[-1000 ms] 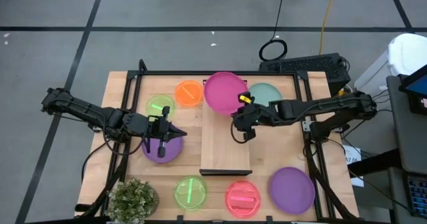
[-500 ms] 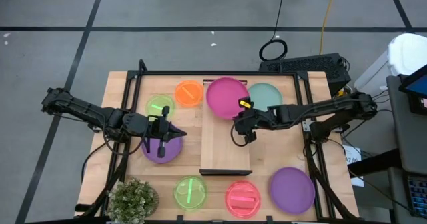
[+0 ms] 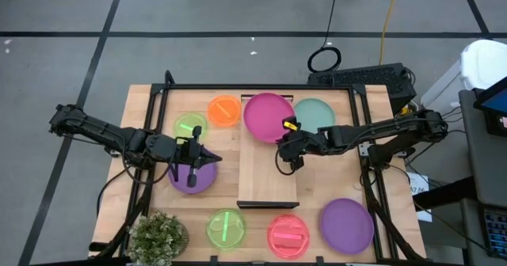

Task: Place and stack plates onto a shelf
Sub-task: Put the pink plate on the shelf

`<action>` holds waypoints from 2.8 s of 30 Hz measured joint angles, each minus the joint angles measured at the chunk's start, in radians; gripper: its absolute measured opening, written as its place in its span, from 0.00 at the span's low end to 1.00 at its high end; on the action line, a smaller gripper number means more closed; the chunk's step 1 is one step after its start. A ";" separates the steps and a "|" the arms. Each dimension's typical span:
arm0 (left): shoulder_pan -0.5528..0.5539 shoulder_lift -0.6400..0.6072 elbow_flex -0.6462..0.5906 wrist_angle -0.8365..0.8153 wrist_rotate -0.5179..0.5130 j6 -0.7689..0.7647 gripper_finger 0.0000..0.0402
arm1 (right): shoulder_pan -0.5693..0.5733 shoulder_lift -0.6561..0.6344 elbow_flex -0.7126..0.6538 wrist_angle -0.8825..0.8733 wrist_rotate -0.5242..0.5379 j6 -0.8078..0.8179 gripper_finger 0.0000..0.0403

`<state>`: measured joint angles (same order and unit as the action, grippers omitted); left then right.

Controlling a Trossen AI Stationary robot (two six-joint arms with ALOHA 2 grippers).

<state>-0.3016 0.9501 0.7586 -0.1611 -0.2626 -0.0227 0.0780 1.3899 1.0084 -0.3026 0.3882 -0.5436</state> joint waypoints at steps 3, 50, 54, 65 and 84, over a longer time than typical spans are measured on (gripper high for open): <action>0.000 0.000 0.000 0.000 0.000 0.000 0.00 | 0.000 0.000 0.000 0.000 0.000 0.000 0.00; 0.000 0.000 0.000 -0.024 0.000 -0.016 0.00 | 0.009 0.000 0.002 -0.032 0.034 0.005 0.04; 0.000 0.000 0.000 -0.023 0.000 -0.016 0.00 | 0.008 0.000 0.002 -0.030 0.031 0.002 0.04; 0.000 0.000 0.000 -0.021 0.000 -0.016 0.00 | 0.009 0.000 0.002 -0.013 -0.042 -0.022 0.04; 0.000 0.000 0.000 -0.021 0.000 -0.014 0.00 | 0.010 0.000 0.002 0.000 -0.053 -0.019 0.04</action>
<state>-0.3018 0.9503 0.7586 -0.1822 -0.2630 -0.0368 0.0879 1.3895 1.0100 -0.3027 0.3347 -0.5625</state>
